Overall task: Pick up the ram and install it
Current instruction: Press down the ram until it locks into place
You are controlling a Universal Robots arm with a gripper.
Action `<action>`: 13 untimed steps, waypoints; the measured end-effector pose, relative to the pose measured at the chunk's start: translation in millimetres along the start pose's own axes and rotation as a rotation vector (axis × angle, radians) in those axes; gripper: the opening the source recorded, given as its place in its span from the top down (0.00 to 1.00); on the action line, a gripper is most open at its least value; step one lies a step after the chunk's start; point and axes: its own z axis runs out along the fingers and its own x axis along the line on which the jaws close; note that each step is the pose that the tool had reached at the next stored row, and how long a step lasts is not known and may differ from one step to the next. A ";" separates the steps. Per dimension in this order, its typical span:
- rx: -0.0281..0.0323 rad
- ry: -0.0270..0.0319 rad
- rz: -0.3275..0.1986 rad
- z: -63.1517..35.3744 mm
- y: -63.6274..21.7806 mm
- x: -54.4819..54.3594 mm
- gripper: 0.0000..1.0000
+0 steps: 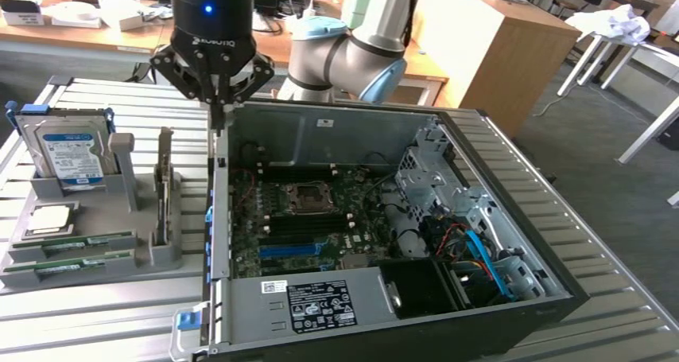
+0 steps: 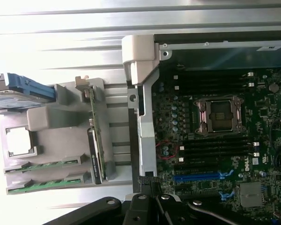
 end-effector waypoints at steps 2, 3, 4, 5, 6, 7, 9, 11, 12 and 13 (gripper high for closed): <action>0.0001 -0.0001 0.000 -0.2 -0.3 3.6 0.90; 0.0000 -0.0003 0.000 -0.2 -0.4 5.6 0.90; 0.0001 -0.0004 0.000 -0.3 -0.6 7.6 0.90; 0.0000 -0.0006 0.000 -0.3 -0.7 9.9 0.90; 0.0000 -0.0007 0.000 -0.4 -0.9 12.1 0.90; 0.0000 -0.0009 0.000 -0.5 -1.1 14.1 0.90; -0.0001 -0.0013 0.000 -0.5 -1.3 17.7 0.90; -0.0001 -0.0017 0.000 -0.7 -1.6 21.4 0.90; -0.0002 -0.0020 0.000 -0.7 -1.7 23.3 0.90; -0.0001 -0.0022 0.000 -0.8 -1.9 25.2 0.90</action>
